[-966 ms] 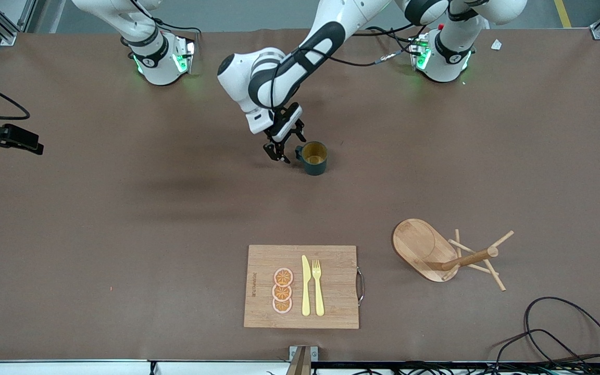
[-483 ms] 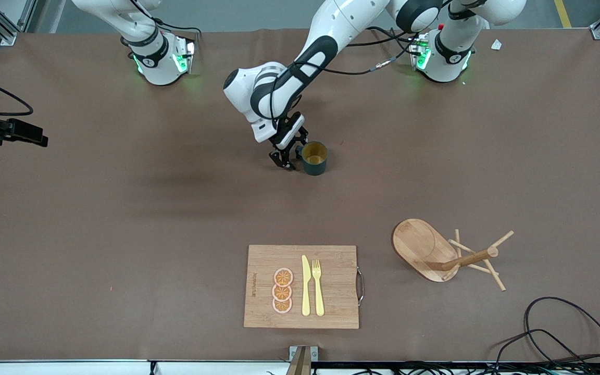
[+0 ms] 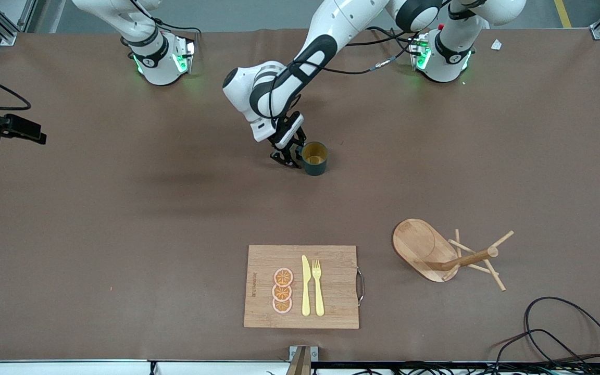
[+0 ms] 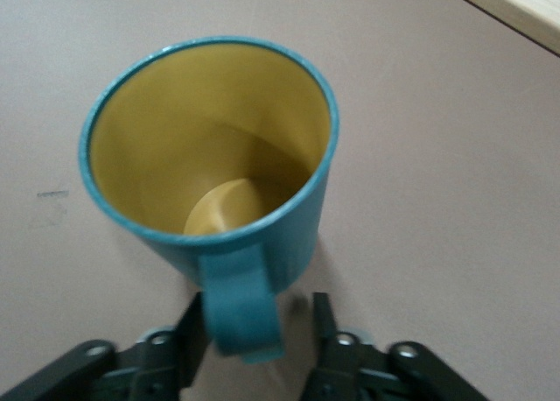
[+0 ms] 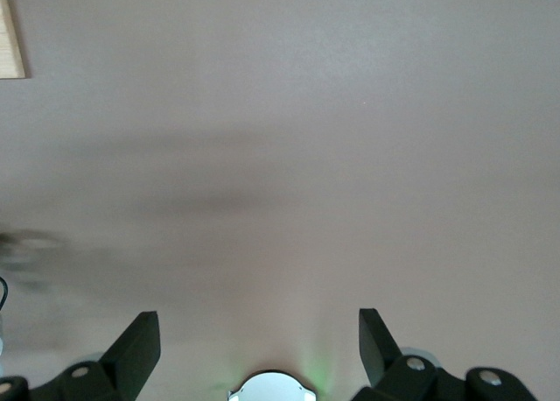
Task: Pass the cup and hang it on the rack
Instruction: 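Grasp the mug handle with the left gripper and carry it to the rack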
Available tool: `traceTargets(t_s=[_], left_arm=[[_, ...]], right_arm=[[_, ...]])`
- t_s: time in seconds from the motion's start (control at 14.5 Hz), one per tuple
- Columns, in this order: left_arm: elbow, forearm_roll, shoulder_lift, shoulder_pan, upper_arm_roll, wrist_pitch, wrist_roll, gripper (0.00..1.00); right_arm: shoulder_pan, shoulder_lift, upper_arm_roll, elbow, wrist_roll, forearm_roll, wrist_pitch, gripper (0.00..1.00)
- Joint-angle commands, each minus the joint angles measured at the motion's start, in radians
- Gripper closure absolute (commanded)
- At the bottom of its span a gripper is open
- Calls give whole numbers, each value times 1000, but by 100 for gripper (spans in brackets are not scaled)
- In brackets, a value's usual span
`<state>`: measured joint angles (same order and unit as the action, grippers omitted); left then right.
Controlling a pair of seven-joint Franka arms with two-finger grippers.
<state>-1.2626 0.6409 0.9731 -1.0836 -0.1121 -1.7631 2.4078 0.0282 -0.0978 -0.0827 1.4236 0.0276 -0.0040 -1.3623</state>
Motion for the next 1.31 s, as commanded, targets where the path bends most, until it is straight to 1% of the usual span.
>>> traceTargets(t_s=[0.0,0.07,0.14,0.28,0.34,0.41,0.55,0.76,0.9,1.24], left_arm=[[17,20,12,-10,11,-12,8,92],[15,20,12,-10,11,-47,2,98],[15,20,9,-7,11,-64,-4,100],[22,7,-33,22,6,-67,-51,100],[22,-12,-63,65,-7,-76,-74,100],[22,-53,-89,115,-30,-123,-93,100],[25,-136,-138,193,-43,-197,-178,100],[23,-347,-220,313,-43,-263,-372,100],[23,-504,-278,391,-43,-271,-499,99],[15,-968,-393,591,-38,-311,-826,99]], right_arm=[[-36,91,31,113,-6,13,-50,0],[-36,108,31,133,-5,12,-57,0],[-37,119,32,141,-5,10,-55,0],[-50,136,40,150,-5,9,-49,0],[-54,156,49,168,-5,10,-50,0],[-54,174,50,190,-5,9,-55,0],[-53,193,50,198,-5,7,-49,0],[-53,219,50,207,-5,7,-44,0],[-51,221,50,205,-5,6,-46,0],[-53,251,52,199,-12,7,-43,0]])
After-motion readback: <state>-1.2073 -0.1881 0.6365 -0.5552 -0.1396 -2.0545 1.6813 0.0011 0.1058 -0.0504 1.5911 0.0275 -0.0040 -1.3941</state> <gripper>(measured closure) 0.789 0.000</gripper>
